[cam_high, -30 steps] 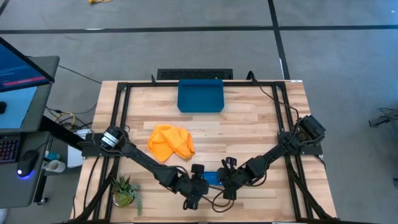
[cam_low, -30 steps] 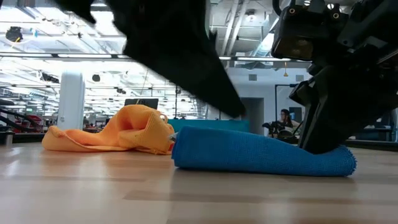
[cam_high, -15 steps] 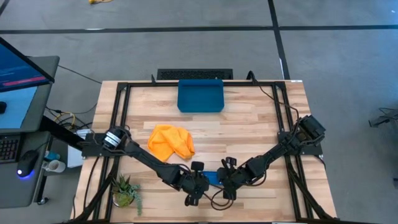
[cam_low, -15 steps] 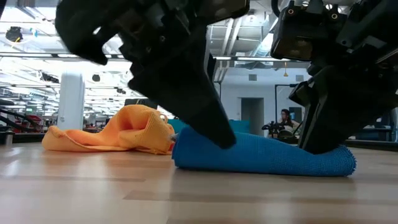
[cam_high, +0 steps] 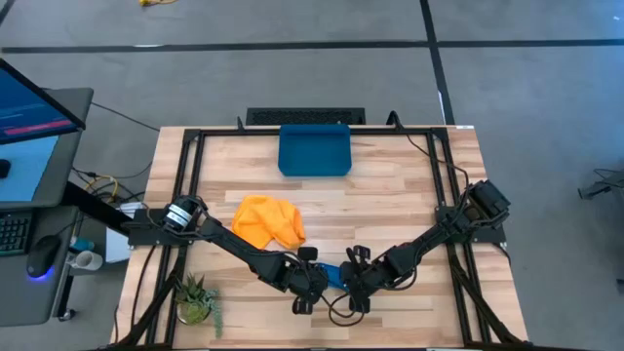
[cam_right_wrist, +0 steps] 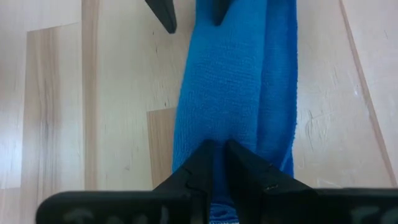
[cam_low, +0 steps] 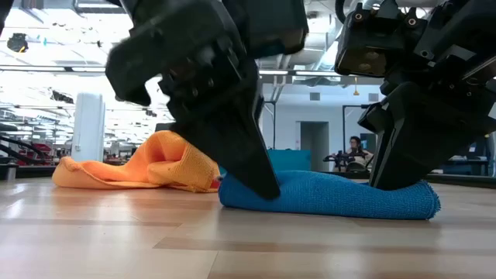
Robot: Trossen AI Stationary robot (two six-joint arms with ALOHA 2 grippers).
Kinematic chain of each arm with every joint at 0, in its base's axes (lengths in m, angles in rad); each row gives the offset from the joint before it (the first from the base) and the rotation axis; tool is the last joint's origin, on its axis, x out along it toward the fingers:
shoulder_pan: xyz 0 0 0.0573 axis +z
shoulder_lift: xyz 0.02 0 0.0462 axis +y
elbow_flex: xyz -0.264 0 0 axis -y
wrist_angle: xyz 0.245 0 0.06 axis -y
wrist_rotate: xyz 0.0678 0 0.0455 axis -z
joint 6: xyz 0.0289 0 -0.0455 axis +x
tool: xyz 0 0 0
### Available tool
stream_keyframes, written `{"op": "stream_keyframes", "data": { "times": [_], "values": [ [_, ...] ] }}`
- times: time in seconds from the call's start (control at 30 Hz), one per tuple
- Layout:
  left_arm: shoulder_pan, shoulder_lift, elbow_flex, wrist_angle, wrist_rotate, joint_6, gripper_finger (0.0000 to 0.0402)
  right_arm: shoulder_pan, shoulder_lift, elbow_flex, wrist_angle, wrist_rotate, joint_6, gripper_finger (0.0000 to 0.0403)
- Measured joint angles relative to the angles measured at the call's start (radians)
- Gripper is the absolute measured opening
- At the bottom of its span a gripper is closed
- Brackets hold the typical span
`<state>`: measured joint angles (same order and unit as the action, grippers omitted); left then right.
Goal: Roll microfiber towels into tight, uniform cylinder then place into a basket
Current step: Roll the blue microfiber towel
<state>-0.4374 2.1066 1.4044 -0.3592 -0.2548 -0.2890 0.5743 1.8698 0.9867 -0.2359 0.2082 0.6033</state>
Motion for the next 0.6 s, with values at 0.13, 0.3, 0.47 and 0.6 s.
{"op": "stream_keyframes", "data": {
  "times": [0.13,0.3,0.47,0.6],
  "values": [
    [0.010,0.015,0.002,-0.005,0.022,-0.026,0.0125,0.000,0.000,-0.001,0.005,-0.010,0.000,0.0070],
    [0.030,0.033,0.003,-0.015,0.092,-0.072,0.0125,0.000,0.000,0.000,0.009,-0.025,0.001,0.0070],
    [0.021,0.018,0.012,-0.029,0.079,-0.061,0.0125,0.000,0.000,0.000,0.012,-0.027,0.001,0.0070],
    [-0.009,-0.010,0.021,-0.051,0.001,-0.015,0.0125,0.000,0.001,0.000,0.016,-0.032,0.001,0.0070]
  ]
}}
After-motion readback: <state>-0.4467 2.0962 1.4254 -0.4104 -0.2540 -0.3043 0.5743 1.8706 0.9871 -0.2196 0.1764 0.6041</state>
